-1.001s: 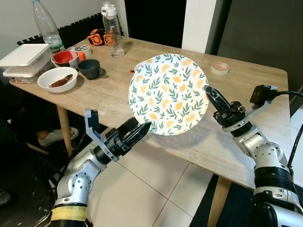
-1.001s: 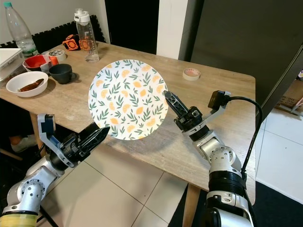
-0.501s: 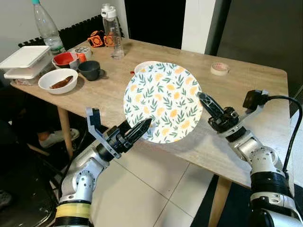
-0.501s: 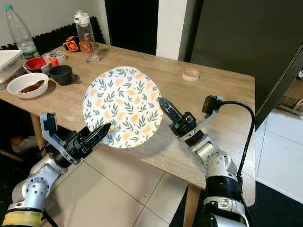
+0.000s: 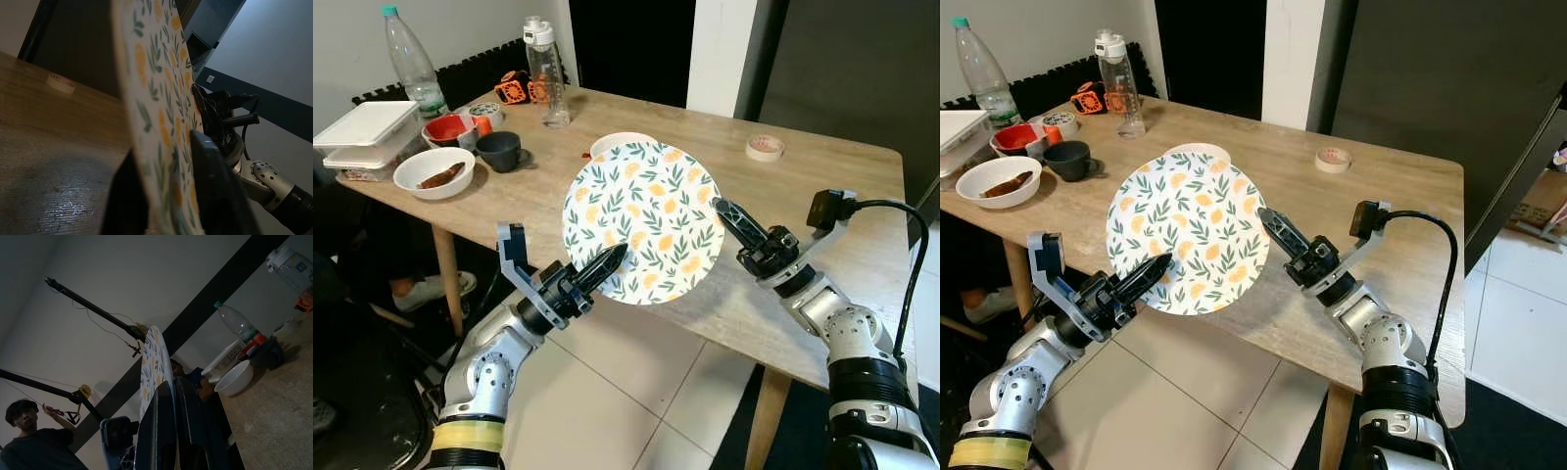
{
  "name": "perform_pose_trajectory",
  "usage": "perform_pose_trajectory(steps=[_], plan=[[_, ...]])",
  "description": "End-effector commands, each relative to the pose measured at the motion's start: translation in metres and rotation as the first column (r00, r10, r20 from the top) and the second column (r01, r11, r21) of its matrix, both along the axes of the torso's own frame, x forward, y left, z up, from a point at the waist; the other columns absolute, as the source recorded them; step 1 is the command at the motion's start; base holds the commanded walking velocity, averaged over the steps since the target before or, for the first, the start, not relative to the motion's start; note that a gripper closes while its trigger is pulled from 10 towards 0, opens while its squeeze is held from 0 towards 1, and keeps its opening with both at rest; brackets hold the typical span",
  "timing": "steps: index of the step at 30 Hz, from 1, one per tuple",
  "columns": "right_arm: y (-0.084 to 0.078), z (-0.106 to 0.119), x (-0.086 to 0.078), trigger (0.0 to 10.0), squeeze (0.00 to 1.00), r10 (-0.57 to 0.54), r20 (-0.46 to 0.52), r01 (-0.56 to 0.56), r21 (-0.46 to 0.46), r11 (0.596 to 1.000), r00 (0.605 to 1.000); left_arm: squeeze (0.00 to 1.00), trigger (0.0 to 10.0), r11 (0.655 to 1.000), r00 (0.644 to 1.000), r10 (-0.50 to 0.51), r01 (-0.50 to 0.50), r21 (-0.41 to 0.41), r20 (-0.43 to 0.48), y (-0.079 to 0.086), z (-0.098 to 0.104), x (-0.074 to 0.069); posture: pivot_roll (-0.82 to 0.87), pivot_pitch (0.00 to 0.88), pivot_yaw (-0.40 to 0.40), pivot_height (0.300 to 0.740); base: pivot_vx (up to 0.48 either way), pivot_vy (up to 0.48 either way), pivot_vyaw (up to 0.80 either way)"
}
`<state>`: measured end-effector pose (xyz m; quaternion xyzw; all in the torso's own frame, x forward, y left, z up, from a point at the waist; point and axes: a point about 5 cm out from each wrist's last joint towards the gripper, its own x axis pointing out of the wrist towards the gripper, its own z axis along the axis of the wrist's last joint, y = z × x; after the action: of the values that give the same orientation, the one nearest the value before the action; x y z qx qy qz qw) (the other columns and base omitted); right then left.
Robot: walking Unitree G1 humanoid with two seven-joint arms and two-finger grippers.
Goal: Restocking fridge
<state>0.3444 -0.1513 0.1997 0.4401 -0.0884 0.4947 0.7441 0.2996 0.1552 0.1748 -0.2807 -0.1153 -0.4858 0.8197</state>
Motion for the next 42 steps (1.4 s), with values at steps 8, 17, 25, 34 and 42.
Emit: perform_pose_trajectory(steps=[8, 17, 25, 34, 42], plan=[[-0.003, 0.003, -0.001, 0.0, 0.00, -0.015, 0.021, 0.015, -0.002, 1.000, 1.000, 0.00, 0.0, 1.000, 1.000, 0.007, -0.007, -0.010, 0.009, 0.003, 0.001, 0.000, -0.05, 0.056, 0.030, 0.740, 0.000, 0.000, 0.00], [-0.001, -0.002, 0.000, 10.0, 0.00, -0.081, 0.044, 0.085, -0.084, 0.993, 0.996, 0.00, 0.0, 1.000, 1.000, -0.003, 0.004, -0.015, 0.016, 0.004, 0.002, -0.001, -0.05, 0.058, 0.027, 0.740, 0.000, 0.000, 0.00], [-0.001, 0.001, -0.010, 10.0, 1.00, -0.012, 0.120, 0.019, -0.060, 0.998, 0.993, 0.00, 0.0, 0.999, 0.999, -0.045, 0.045, -0.022, 0.023, 0.001, 0.003, -0.005, -0.05, 0.061, 0.025, 0.740, 0.000, 0.000, 0.00], [0.004, 0.002, -0.023, 10.0, 1.00, 0.149, 0.147, -0.141, -0.063, 0.988, 0.978, 0.00, 0.0, 0.994, 0.994, -0.102, 0.103, -0.025, 0.032, -0.003, 0.004, -0.010, -0.06, 0.064, 0.023, 0.740, 0.000, 0.000, 0.00], [0.002, -0.004, -0.029, 10.0, 0.00, 0.229, 0.108, -0.215, -0.120, 0.969, 0.968, 0.00, 0.0, 0.977, 0.977, -0.212, 0.212, -0.009, 0.035, -0.006, 0.002, -0.020, -0.06, 0.066, 0.022, 0.740, 0.000, 0.000, 0.00]])
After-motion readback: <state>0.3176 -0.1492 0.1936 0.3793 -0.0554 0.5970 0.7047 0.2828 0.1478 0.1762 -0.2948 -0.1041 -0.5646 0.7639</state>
